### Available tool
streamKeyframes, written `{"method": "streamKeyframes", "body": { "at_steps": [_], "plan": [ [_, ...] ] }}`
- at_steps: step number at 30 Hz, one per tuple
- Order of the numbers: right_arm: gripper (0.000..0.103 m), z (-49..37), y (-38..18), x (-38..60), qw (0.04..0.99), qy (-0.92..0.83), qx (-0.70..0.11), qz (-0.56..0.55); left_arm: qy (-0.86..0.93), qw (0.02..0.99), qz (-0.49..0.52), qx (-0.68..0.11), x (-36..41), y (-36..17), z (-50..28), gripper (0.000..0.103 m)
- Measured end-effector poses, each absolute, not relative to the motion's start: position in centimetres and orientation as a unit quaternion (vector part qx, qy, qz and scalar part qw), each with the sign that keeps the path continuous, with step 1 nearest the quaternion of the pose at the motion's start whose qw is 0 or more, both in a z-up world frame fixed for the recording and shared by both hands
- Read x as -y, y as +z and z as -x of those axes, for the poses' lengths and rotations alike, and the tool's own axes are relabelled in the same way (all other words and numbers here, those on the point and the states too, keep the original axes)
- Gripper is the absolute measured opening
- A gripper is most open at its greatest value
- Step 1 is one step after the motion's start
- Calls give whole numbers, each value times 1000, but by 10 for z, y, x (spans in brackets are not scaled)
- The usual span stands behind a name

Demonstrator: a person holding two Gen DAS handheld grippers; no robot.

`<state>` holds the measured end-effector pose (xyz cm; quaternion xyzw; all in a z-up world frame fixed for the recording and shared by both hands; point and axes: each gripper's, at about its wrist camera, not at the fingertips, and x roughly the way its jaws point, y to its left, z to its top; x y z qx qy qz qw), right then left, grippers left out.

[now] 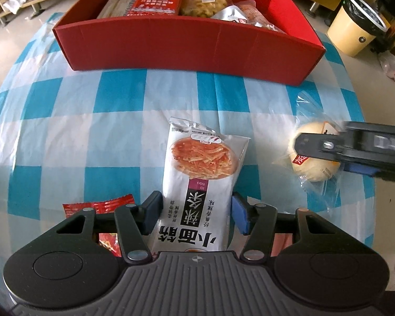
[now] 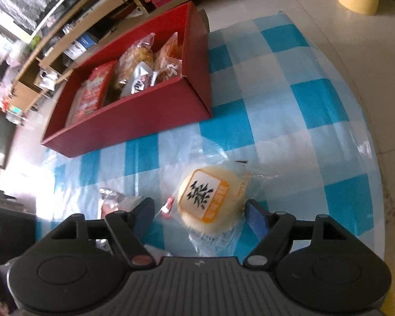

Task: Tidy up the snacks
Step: 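Move both tools back over the white shredded-snack bag and steamed bun pack, then grasp the white shredded-snack bag with the left tool while the right tool grasps the bun pack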

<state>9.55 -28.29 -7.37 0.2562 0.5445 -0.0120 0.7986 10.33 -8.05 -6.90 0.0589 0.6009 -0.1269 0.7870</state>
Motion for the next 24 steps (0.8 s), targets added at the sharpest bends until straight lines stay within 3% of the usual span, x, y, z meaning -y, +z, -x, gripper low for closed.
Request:
{"method": "streamKeyframes", "body": {
  "at_steps": [2, 8, 10, 14, 20, 24],
  "plan": [
    [75, -102, -80, 278, 798, -14, -552, -242, -130, 788, -62, -599, 83, -69, -103, 66],
    [78, -110, -86, 275, 805, -21, -550, -224, -129, 788, -68, -598, 87, -75, -106, 87],
    [80, -110, -86, 272, 806, -16, -551, -214, -123, 790, -73, -597, 86, -77, -106, 89],
    [102, -111, -89, 271, 804, 5, -551, -222, -112, 793, -94, -591, 87, -80, -105, 89],
    [102, -116, -90, 260, 803, 17, -567, -183, -100, 786, -116, -599, 90, -89, -102, 103],
    [102, -114, -91, 248, 810, 30, -570, -132, -99, 785, -113, -601, 89, -90, -103, 103]
  ]
}}
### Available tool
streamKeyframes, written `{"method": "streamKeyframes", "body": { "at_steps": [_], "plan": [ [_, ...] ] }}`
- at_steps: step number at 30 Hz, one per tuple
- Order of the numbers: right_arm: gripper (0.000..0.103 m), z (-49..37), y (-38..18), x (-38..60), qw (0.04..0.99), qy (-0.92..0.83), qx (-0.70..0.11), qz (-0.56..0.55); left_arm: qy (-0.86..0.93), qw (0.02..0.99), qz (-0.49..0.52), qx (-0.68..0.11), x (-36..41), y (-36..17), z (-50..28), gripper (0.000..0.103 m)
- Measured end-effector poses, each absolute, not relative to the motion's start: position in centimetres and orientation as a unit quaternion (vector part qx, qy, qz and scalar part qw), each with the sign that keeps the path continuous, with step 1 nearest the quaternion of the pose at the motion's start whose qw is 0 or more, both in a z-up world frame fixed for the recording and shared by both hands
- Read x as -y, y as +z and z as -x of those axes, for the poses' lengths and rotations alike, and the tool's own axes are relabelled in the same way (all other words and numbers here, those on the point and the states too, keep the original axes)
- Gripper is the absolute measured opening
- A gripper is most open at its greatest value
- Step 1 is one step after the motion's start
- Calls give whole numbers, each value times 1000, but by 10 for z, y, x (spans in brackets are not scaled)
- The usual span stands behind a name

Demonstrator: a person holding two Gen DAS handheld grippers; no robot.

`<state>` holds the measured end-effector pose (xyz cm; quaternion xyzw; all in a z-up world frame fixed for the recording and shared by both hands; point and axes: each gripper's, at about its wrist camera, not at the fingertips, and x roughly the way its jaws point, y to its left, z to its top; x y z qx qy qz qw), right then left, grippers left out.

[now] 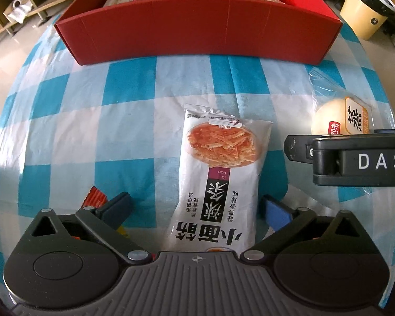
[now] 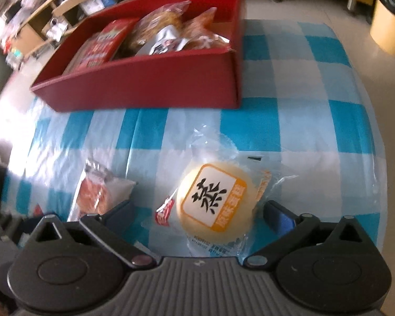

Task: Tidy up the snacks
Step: 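Grasp the white shredded-snack bag with the left tool while the right tool grasps the bun pack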

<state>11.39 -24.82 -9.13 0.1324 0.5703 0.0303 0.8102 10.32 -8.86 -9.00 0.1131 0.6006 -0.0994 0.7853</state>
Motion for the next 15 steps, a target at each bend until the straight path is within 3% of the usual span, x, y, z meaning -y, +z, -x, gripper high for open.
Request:
{"method": "streamKeyframes", "body": {
  "at_steps": [2, 4, 6, 7, 8, 15],
  "plan": [
    [99, -111, -91, 249, 815, 27, -563, -136, -101, 786, -114, -599, 88, -89, -103, 103],
    [89, -108, -89, 249, 819, 24, -559, -128, -103, 789, -112, -595, 85, -86, -101, 96],
    [71, -104, -86, 250, 822, 16, -558, -116, -106, 792, -109, -591, 83, -79, -99, 79],
    [68, -102, -84, 251, 824, 13, -556, -111, -107, 794, -108, -588, 82, -75, -98, 73],
    [66, -100, -83, 253, 825, 15, -554, -111, -107, 797, -108, -585, 81, -73, -98, 62],
    [60, -89, -71, 258, 834, 16, -542, -105, -110, 795, -81, -591, 70, -60, -101, 52]
  ]
}}
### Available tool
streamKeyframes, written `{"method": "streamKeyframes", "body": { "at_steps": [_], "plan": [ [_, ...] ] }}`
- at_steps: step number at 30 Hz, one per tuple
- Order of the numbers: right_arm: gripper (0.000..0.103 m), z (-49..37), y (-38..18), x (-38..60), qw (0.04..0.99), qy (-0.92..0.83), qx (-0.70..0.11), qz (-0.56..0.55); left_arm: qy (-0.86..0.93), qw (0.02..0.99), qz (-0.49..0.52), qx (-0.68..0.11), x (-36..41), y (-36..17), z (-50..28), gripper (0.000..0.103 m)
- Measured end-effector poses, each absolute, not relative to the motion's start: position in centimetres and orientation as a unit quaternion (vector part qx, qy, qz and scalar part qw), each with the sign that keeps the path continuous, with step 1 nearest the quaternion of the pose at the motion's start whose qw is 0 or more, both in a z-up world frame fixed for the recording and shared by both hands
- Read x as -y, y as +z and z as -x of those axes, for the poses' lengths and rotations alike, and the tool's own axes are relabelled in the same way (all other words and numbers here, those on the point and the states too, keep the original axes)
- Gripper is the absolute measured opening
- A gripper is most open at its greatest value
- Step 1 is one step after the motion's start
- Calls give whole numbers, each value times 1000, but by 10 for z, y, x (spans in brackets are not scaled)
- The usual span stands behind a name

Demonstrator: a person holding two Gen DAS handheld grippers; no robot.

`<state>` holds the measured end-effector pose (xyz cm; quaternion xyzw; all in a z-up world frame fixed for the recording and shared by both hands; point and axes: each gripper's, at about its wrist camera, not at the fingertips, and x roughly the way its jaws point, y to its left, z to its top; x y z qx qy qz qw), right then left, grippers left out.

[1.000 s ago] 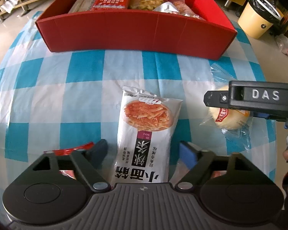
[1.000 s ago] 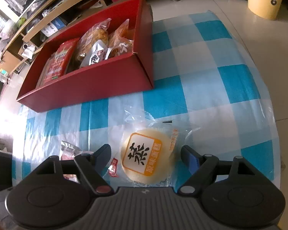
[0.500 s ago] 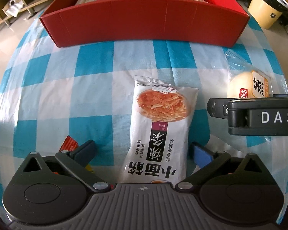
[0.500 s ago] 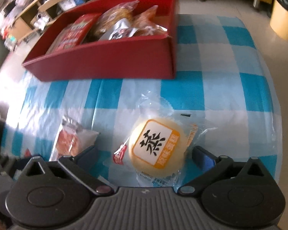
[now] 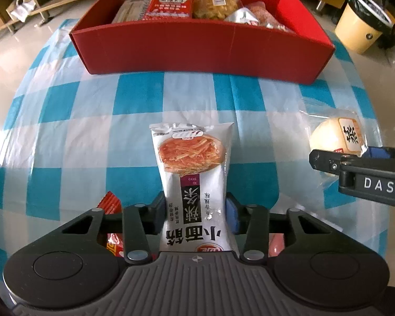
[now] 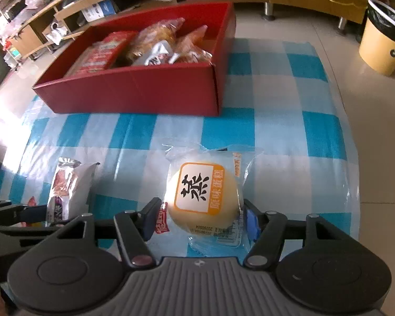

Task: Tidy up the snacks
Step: 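Grasp the white shredded-snack bag with the left tool while the right tool grasps the bun pack, then carry the shredded-snack bag and bun pack into the red box with both tools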

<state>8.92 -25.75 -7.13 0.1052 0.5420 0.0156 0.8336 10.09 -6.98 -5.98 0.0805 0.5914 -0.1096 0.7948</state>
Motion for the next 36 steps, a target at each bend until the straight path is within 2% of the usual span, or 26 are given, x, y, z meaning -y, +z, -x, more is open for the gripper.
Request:
{"method": "streamKeyframes", "body": {
  "at_steps": [20, 36],
  "plan": [
    [58, -94, -32, 255, 858, 44, -492, -140, -123, 826, -51, -548, 74, -16, -114, 51],
    [58, -127, -4, 254, 875, 54, -457, -154, -111, 857, -31, -502, 83, 23, -161, 51]
  ]
}}
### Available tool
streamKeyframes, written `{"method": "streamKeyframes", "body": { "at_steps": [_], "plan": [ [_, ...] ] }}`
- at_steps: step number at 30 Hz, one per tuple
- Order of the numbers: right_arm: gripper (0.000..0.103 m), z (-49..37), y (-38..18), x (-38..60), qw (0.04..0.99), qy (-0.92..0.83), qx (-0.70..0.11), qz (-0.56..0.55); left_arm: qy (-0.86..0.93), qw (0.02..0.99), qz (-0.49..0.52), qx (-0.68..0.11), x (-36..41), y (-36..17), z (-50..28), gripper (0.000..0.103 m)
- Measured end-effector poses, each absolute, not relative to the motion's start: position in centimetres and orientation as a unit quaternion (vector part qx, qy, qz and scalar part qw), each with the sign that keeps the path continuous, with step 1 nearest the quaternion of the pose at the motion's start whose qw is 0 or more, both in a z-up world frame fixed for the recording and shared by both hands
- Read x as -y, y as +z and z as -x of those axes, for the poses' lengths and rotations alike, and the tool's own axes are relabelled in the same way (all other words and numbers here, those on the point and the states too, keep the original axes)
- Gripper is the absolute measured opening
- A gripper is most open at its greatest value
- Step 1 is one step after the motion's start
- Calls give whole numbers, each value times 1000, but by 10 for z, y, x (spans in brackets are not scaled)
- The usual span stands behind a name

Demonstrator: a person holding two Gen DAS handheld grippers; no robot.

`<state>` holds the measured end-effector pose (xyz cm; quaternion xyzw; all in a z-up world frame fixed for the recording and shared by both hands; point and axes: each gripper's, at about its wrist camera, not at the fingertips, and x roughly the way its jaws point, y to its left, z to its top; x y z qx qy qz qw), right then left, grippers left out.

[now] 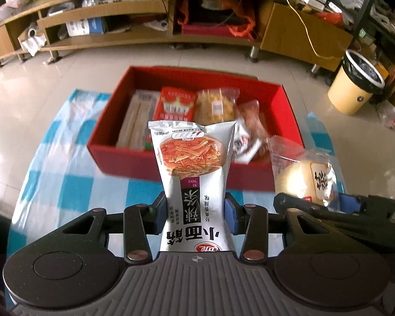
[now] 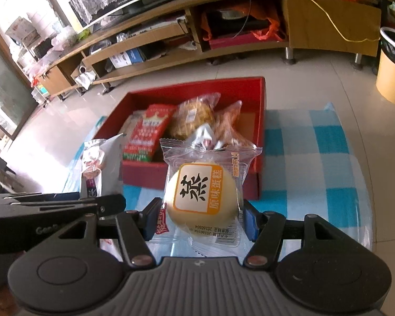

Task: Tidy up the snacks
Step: 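Carry the shredded-snack bag and bun pack into the red box with both tools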

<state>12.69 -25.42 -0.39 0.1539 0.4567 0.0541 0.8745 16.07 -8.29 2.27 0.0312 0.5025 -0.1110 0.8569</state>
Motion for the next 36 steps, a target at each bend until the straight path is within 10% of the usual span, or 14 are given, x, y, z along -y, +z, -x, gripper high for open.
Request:
{"method": "streamKeyframes", "body": {
  "at_steps": [36],
  "plan": [
    [58, -245, -29, 261, 877, 32, -452, -158, -59, 872, -38, -485, 99, -3, -262, 52]
  ]
}}
